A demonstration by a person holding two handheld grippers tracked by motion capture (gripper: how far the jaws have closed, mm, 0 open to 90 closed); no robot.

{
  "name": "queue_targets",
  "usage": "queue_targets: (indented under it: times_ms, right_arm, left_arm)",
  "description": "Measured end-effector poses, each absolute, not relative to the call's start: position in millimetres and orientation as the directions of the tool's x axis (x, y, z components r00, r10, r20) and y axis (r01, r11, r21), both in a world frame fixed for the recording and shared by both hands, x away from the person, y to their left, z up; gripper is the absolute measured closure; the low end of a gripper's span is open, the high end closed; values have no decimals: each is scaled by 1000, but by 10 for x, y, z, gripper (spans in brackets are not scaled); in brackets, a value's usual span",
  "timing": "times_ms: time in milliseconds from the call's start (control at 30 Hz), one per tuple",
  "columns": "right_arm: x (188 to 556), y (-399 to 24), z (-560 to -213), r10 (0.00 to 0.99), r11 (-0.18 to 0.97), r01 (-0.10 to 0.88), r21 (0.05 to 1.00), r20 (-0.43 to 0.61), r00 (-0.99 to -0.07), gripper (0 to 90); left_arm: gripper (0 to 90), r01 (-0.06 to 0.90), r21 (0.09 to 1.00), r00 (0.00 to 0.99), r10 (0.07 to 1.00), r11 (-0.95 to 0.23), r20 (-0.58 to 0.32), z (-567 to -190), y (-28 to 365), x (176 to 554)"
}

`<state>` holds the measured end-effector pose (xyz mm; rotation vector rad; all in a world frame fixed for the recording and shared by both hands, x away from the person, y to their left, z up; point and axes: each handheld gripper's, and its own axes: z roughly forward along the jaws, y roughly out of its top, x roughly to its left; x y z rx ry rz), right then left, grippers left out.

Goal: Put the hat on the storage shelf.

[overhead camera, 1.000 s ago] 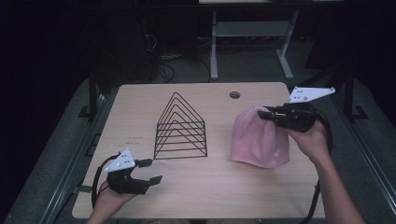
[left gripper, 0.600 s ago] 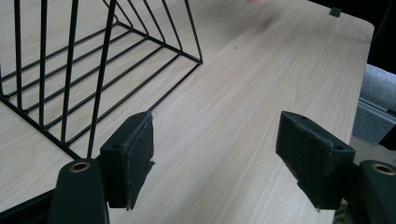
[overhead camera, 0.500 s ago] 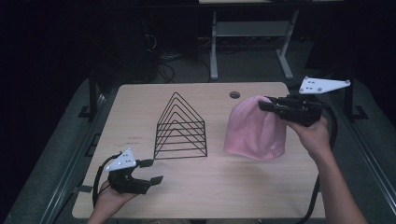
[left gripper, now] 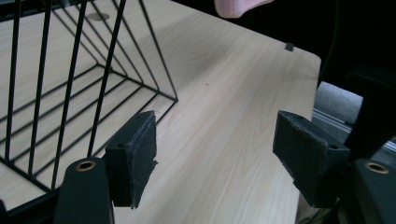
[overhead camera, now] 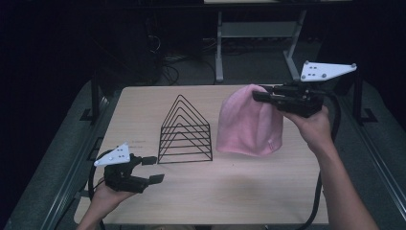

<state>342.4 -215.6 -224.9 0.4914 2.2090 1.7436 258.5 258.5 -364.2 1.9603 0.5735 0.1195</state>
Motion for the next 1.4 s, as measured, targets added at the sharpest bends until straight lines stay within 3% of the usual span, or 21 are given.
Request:
queue_targets:
  times_ms: [433, 833, 933, 1200, 1400]
  right_arm:
    - [3440, -1707, -1918, 346, 206, 5, 978, -68, -936, 770]
    - [3443, -1349, -1825, 264, 199, -31, 979, -84, -961, 770]
    - [3456, -1265, -1822, 247, 201, -41, 979, -91, -965, 770]
    - [3488, -1156, -1821, 228, 207, -48, 977, -96, -969, 770]
    - [3550, -1111, -1824, 232, 203, -39, 978, -87, -969, 770]
  left_arm:
    - [288, 297, 877, 921, 357, -377, -158, -3247, 2241, 2837]
    - [283, 307, 878, 931, 306, -367, -198, -3063, 1933, 3079]
    - [353, 320, 869, 935, 274, -376, -226, -3052, 1872, 3137]
    - [794, 286, 870, 949, 248, -401, -197, -3036, 1948, 3164]
    - [828, 251, 868, 950, 282, -430, -135, -2973, 2048, 3169]
